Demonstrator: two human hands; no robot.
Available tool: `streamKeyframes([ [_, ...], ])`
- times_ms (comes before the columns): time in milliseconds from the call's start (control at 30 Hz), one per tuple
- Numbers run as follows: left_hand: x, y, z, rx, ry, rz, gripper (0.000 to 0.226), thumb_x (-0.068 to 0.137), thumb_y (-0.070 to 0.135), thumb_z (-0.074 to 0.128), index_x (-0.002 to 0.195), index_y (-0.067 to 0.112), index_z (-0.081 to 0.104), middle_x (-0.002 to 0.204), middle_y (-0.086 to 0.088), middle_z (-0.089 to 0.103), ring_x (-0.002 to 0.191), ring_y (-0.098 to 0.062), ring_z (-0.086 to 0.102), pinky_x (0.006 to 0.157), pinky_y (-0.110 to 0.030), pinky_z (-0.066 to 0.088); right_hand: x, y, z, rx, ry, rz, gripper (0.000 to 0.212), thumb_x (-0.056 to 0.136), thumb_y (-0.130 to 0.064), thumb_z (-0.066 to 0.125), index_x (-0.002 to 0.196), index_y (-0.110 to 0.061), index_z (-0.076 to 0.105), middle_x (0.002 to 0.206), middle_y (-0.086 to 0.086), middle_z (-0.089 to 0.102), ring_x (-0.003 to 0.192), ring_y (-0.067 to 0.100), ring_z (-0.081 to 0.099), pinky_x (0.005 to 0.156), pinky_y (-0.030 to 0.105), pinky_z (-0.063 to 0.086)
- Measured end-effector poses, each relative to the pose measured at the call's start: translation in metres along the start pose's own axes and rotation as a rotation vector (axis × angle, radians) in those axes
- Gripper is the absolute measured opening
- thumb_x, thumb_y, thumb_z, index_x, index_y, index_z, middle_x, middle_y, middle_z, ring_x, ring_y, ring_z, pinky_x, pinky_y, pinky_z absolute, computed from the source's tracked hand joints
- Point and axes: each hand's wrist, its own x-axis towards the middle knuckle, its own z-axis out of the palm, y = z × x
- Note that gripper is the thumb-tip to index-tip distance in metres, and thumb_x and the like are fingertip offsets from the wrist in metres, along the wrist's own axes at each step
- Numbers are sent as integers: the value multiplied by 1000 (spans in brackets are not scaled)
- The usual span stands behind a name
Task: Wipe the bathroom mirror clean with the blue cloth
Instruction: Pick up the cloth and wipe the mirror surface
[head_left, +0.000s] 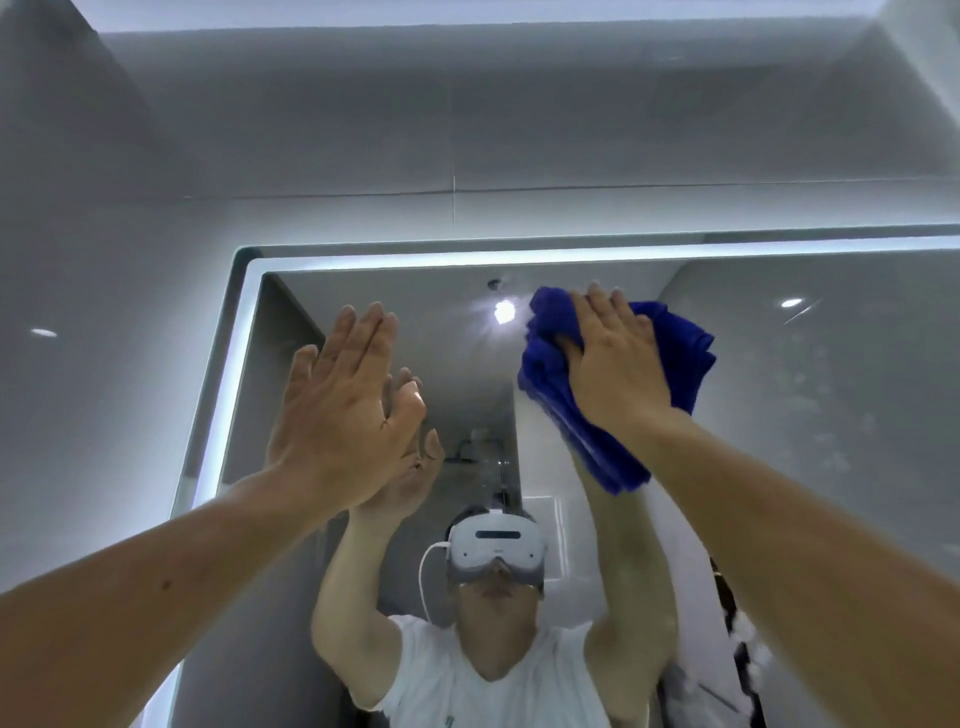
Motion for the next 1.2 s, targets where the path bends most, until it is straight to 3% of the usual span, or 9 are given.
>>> streamKeyframes([
  [200,14,-3,-2,-23,30,26,74,87,55,11,155,29,0,158,19,-13,141,5,-24,119,-29,-12,82,-40,7,-33,-22,53,54,105,-29,33,154,-17,14,163,5,12,150,28,5,118,47,8],
  [333,21,-6,-2,-47,66,25,78,83,60,5,155,30,0,156,21,-14,138,10,-27,118,-27,-13,70,-68,20,30,-30,-151,53,105,-33,33,154,-20,17,162,2,15,150,22,7,119,40,2],
  [500,29,-5,4,-34,60,13,74,88,55,7,156,28,-2,162,16,-9,141,6,-24,122,-33,-7,-22,-47,19,76,-111,-407,51,102,-36,37,151,-26,25,159,-5,25,148,16,15,117,34,2],
  [667,34,-1,2,-57,50,30,75,86,56,9,155,29,-3,162,15,-11,142,4,-23,122,-35,-8,10,-10,5,59,-72,-195,51,105,-29,36,153,-28,20,160,-5,21,148,16,13,115,28,1],
  [800,34,1,0,-57,33,37,72,90,52,13,155,29,-5,162,15,-13,140,6,-27,122,-34,-9,67,-17,0,-43,-25,-22,53,105,-29,35,154,-21,16,162,1,16,149,24,10,119,42,9],
  [900,37,0,0,-24,34,49,72,90,52,13,155,28,-5,162,14,-13,143,2,-25,121,-34,-10,98,-36,3,-66,-48,8,54,105,-33,32,154,-19,14,162,3,15,149,27,8,118,46,11],
  [1033,50,-8,-1,-45,76,28,73,89,52,15,156,28,-1,163,13,-9,144,1,-21,122,-36,-7,106,-64,12,-13,-92,-93,55,105,-36,29,155,-19,14,163,2,12,150,24,4,119,45,5],
  [1200,52,-14,1,-35,99,16,75,89,54,13,157,26,0,163,12,-7,145,0,-19,122,-39,-4,30,-77,19,77,-115,-336,51,104,-36,34,152,-23,24,161,-3,21,149,15,8,116,33,-5],
])
